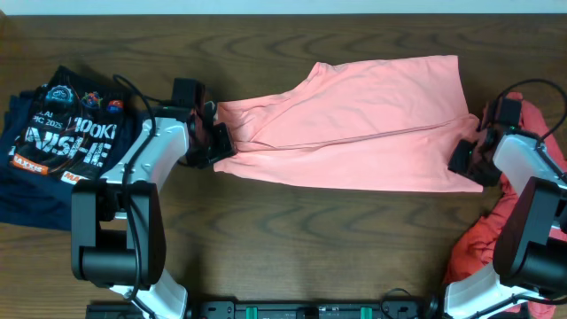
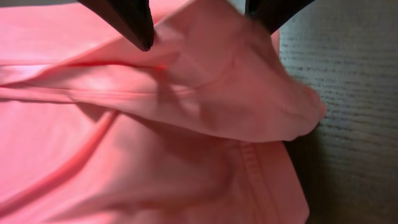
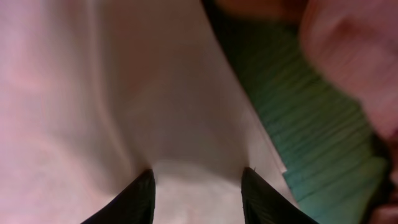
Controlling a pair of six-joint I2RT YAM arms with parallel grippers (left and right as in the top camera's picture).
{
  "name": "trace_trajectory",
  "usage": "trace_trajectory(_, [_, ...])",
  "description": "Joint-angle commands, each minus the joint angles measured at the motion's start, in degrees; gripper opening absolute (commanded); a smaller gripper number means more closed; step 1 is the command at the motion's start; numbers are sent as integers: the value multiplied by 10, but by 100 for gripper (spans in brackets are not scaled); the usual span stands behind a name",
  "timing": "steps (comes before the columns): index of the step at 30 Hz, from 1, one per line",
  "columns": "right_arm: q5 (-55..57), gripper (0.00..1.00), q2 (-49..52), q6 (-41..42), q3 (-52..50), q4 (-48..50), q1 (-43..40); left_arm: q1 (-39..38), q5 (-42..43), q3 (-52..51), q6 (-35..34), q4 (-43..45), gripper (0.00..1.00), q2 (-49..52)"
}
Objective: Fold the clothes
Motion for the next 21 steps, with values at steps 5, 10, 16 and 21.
trace_trajectory(5, [10,33,6,-2,-49,-2,-3,0,-15,-83,5,43,47,-5])
trace_trajectory(10, [16,19,6,9,-53,-66,-3,0,-32,-115,4,23,21,-5])
trace_trajectory(16, [49,24,5,40,-53,-148,-3,27,-44,-118,4,-47,9,-9])
trace_trajectory(21, [42,27,-7,40,-53,-186,-1,77,-44,-116,5,-73,10,-38])
